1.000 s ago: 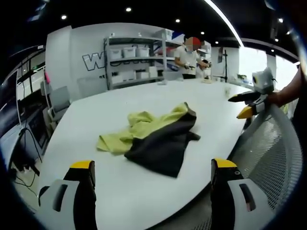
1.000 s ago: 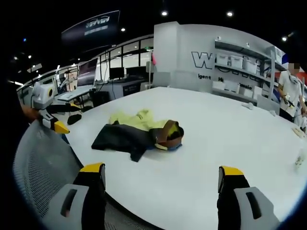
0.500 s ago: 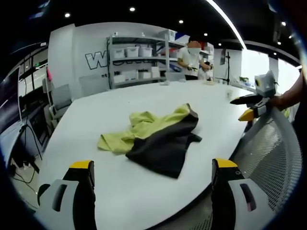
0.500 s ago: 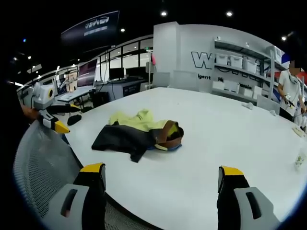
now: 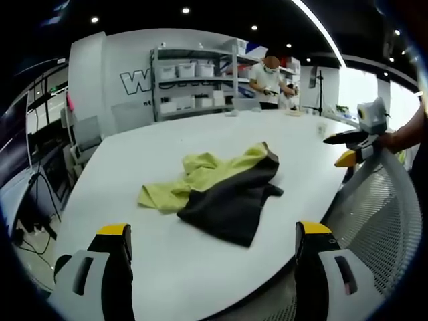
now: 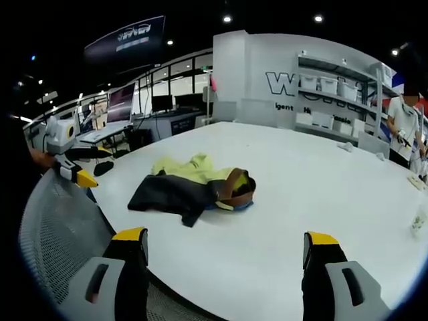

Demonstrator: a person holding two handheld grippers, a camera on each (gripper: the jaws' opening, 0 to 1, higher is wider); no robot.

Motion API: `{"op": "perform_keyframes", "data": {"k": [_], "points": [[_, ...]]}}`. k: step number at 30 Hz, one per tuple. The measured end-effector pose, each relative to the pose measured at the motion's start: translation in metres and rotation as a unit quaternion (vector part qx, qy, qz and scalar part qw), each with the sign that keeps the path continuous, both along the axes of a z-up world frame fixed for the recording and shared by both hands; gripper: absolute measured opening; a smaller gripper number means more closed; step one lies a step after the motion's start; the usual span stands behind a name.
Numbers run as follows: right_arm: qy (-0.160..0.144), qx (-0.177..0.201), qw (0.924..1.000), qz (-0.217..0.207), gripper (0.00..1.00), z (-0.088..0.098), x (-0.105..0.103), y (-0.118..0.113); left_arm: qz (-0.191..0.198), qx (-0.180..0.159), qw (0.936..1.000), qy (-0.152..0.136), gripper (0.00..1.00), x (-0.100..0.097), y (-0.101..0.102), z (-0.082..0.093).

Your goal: Fold the garment on the visible template until the final outline fits inside the template.

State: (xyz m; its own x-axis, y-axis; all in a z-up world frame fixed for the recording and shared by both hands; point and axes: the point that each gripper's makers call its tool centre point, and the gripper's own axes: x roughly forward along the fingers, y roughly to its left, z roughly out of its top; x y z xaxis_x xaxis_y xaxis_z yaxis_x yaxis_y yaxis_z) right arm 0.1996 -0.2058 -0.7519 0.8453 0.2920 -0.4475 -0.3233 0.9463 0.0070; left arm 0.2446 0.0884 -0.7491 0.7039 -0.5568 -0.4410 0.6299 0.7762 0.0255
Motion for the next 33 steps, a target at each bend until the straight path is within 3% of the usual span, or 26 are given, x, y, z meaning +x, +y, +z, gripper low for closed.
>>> {"op": "perform_keyframes", "data": {"k": [14,21,24,33], "points": [[-0.002,-0.001,1.0000,0.000,0.95,0.001,0.000,-0.001,0.005,0.001,1.0000,-0.001,0.99,0.001,0.001,0.002],[-0.005,0.014,0.9998,-0.016,0.94,0.003,0.001,-0.005,0.003,0.033,0.9994,-0.008,0.99,0.007,0.004,0.006],[-0.004,0.015,0.9997,-0.017,0.93,0.003,0.001,-0.005,0.003,0.036,0.9990,-0.025,0.98,0.014,0.004,0.015],[-0.006,0.011,0.9997,-0.022,0.93,0.003,0.001,-0.007,-0.014,0.048,0.9983,-0.031,0.99,0.023,-0.006,0.022]]}}
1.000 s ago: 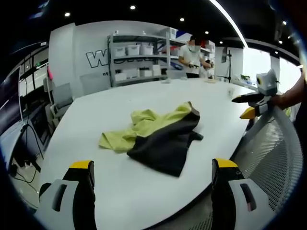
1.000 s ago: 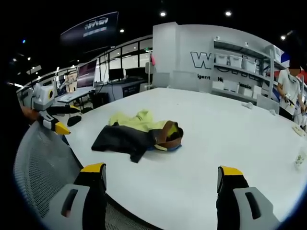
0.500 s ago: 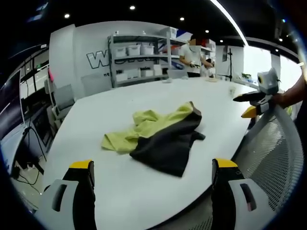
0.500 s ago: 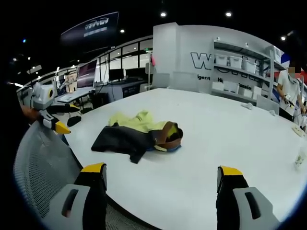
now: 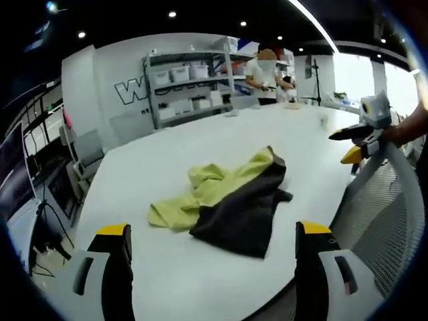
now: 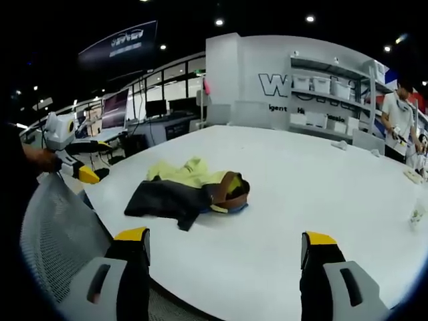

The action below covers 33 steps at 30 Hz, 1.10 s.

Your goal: Fold the garment on the visible template until the final outline fits inside the template.

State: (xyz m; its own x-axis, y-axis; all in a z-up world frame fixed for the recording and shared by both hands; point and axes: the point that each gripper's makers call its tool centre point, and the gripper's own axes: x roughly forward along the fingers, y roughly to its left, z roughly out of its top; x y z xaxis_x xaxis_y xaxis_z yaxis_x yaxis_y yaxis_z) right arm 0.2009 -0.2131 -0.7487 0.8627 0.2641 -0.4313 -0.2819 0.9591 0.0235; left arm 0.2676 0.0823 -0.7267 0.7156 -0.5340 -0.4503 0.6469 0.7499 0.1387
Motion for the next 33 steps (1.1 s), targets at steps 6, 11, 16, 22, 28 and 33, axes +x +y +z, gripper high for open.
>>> {"op": "perform_keyframes", "data": {"k": [6,11,16,22,28,33], "points": [[0.002,0.001,1.0000,-0.008,0.92,0.000,0.000,-0.002,-0.005,0.000,1.0000,-0.004,0.99,0.005,-0.005,0.007],[0.009,-0.004,0.9999,-0.005,0.91,-0.001,-0.001,-0.002,-0.013,-0.003,0.9999,-0.004,0.97,0.009,-0.014,0.010],[0.015,-0.010,0.9998,-0.007,0.89,-0.002,-0.001,-0.003,-0.030,0.003,0.9995,-0.004,0.94,0.012,-0.025,0.010],[0.019,-0.018,0.9997,-0.004,0.88,0.000,0.000,-0.004,-0.048,0.011,0.9988,0.001,0.91,0.012,-0.035,0.008],[0.019,-0.024,0.9995,0.002,0.87,0.007,0.009,-0.005,-0.073,0.025,0.9970,0.006,0.88,0.012,-0.047,0.005],[0.016,-0.033,0.9992,0.016,0.86,0.013,0.019,-0.004,-0.090,0.034,0.9953,0.006,0.86,0.014,-0.058,0.005]]}}
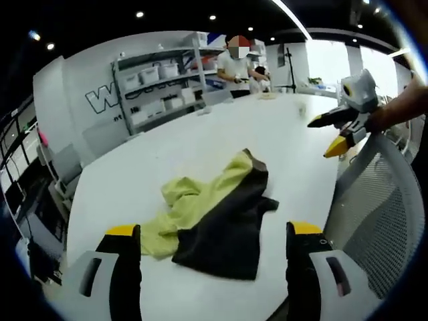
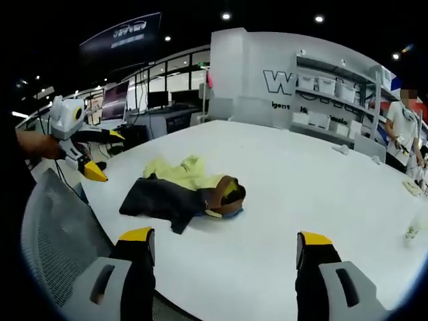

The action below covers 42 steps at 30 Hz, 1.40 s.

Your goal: Fold the garment on the visible template until the final outline fits inside the template.

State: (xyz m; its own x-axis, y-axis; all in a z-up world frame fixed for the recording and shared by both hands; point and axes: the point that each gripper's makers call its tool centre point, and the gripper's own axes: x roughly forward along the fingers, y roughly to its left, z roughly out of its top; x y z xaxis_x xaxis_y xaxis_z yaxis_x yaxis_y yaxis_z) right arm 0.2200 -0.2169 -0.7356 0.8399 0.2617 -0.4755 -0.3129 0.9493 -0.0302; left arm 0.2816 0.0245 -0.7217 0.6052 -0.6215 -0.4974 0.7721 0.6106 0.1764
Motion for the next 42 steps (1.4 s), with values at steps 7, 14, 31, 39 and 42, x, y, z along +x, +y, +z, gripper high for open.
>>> {"op": "perform_keyframes", "data": {"k": [7,14,31,39,42], "points": [[0.009,-0.007,0.9998,0.013,0.85,-0.002,0.007,-0.002,-0.004,-0.002,0.9999,0.012,0.84,0.004,-0.013,-0.003],[0.016,-0.022,0.9992,0.029,0.83,-0.004,0.010,-0.003,-0.020,0.010,0.9996,0.016,0.82,0.004,-0.027,-0.005],[0.019,-0.019,0.9995,0.014,0.76,-0.011,0.026,-0.013,-0.070,0.018,0.9969,0.031,0.73,0.003,-0.063,-0.015],[0.028,-0.028,0.9991,0.015,0.73,-0.018,0.034,-0.014,-0.097,0.030,0.9942,0.036,0.68,0.001,-0.084,-0.027],[0.029,-0.030,0.9990,0.017,0.72,-0.019,0.038,-0.014,-0.103,0.032,0.9935,0.037,0.66,0.001,-0.092,-0.028]]}}
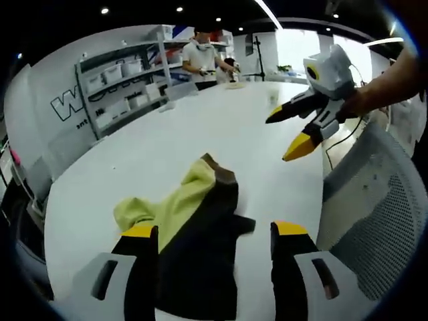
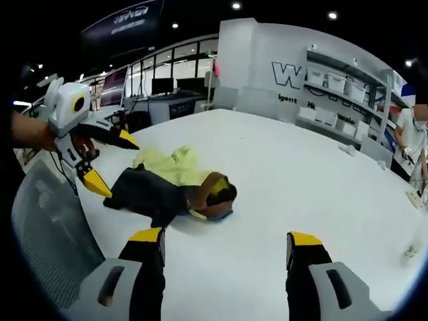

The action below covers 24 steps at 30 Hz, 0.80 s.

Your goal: Fold the garment on the visible template until the final outline fits inside the template.

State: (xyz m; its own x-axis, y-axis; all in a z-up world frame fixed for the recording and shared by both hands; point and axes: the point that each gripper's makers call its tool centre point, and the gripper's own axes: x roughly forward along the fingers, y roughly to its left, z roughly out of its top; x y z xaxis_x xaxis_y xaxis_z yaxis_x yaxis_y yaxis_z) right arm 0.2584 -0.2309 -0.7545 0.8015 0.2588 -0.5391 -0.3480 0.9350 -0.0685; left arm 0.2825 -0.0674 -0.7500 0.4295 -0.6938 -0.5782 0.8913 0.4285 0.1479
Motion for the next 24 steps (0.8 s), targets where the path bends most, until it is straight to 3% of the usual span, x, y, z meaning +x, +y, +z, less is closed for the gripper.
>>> {"op": "perform_keyframes", "data": {"k": [24], "points": [[0.017,0.006,0.9998,-0.002,0.66,-0.021,0.017,0.007,-0.021,0.018,0.9996,0.009,0.55,0.004,-0.043,-0.028]]}}
